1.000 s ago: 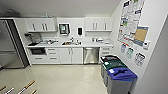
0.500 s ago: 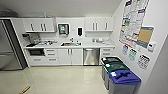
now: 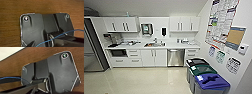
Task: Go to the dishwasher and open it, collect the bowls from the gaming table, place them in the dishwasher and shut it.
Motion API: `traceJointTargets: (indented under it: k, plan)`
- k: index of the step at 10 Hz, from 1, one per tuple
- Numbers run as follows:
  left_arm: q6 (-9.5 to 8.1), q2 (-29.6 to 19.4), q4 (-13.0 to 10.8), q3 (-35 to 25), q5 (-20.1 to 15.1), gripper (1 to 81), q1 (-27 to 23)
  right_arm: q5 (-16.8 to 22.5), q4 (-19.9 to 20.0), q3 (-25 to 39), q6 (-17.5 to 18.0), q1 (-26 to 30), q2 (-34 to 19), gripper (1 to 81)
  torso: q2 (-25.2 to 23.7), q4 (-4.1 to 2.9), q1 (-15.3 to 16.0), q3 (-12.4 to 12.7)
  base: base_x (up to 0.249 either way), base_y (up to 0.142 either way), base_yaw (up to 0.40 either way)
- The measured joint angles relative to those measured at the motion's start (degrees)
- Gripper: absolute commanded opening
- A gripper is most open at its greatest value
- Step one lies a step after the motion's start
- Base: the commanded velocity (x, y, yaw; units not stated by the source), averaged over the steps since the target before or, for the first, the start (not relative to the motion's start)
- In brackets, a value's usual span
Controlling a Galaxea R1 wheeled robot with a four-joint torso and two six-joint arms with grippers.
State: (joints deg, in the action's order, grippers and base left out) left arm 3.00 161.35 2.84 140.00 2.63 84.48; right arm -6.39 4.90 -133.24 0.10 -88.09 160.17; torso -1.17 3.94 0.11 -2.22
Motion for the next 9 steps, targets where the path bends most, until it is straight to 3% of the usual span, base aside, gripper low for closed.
traceJointTargets:
  k: [9]
  plan:
    - [0.00,-0.22,0.02,0.02,0.00,81.1,-0.02,0.00,-0.02,-0.02,0.00,0.02,0.16,81.1,0.00,0.00,0.02,0.00,0.166,0.000,0.000]
